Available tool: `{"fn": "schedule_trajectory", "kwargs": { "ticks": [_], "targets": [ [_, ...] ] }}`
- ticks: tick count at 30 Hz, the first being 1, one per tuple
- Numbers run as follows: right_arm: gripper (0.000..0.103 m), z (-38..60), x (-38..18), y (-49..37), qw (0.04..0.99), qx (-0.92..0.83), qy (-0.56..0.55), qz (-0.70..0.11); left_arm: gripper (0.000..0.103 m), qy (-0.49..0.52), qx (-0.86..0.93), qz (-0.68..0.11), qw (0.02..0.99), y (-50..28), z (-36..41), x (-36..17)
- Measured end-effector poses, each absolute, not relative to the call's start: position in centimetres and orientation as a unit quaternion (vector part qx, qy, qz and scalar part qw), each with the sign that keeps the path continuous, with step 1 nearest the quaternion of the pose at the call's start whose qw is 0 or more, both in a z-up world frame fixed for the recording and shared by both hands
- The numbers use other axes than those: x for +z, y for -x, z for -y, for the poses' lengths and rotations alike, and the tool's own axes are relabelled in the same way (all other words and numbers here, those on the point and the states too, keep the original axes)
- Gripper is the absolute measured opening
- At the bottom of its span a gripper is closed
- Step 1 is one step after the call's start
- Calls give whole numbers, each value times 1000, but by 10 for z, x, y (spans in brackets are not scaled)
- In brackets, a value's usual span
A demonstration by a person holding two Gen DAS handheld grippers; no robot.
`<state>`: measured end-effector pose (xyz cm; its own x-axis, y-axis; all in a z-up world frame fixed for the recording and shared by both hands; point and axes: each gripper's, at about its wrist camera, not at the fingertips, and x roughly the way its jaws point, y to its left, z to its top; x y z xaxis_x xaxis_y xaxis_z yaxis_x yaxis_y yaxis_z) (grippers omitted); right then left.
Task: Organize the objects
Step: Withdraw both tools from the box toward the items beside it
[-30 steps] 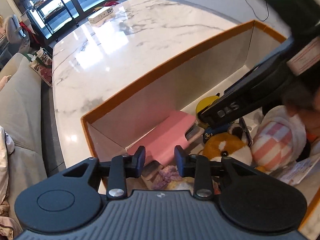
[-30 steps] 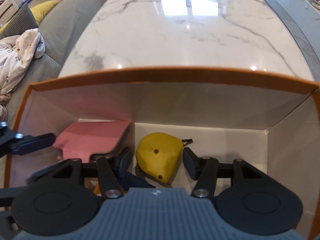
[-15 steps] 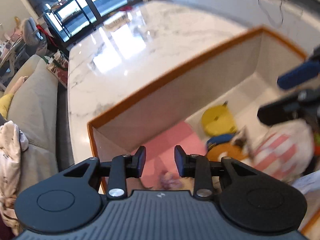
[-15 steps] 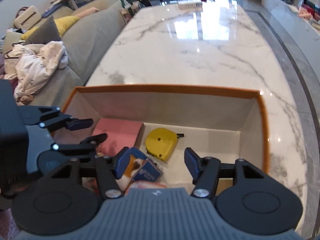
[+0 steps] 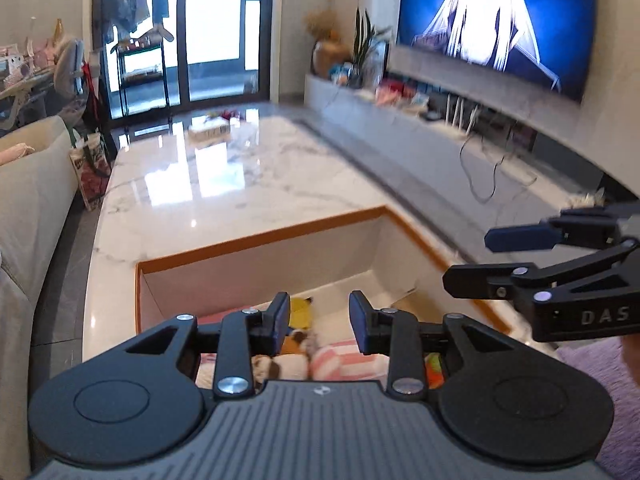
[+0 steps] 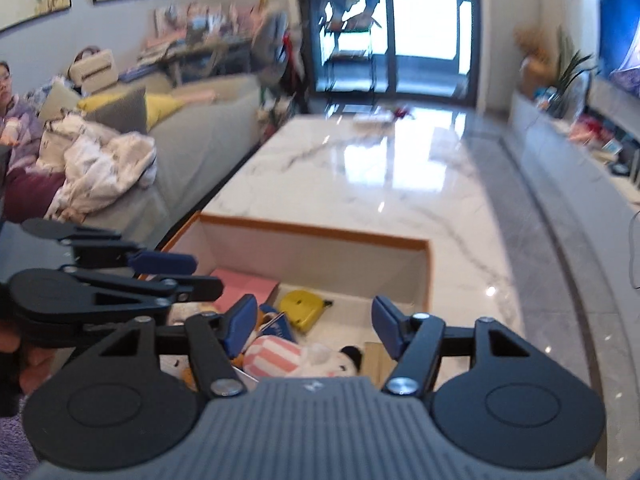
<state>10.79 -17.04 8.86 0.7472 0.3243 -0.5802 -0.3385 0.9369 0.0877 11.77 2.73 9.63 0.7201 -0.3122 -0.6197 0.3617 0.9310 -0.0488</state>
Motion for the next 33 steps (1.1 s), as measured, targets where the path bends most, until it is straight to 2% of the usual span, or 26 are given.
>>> {"fn": "schedule_trajectory", "kwargs": {
  "ticks": [4,11,18,19,20,21,28,30,33],
  "targets": [
    [67,184,84,-84,944,158,-2,-290,39,-26,-180,-287,940,-84,-24,101],
    [67,196,66,-60,947,137,2,-292,40,-7,-180,-321,930,-56,-19,84],
    [67,186,37,-67,938,115,57,-321,40,-15,-169,-371,913,-40,-16,53],
    [67,183,34,-70,934,122,57,-330,43,-18,-167,-374,912,-38,-14,50],
    [67,181,29,-72,931,126,58,-338,53,-20,-167,-376,911,-37,-12,47],
    [70,179,26,-74,928,128,62,-343,57,-22,-168,-377,911,-36,-10,44],
    [70,174,17,-70,924,119,100,-349,58,-31,-180,-379,907,-42,4,27],
    [61,180,19,-68,926,114,85,-349,58,-36,-187,-379,906,-45,8,22],
    [54,187,20,-69,924,100,71,-362,59,-65,-211,-367,903,-45,16,20]
  ]
}}
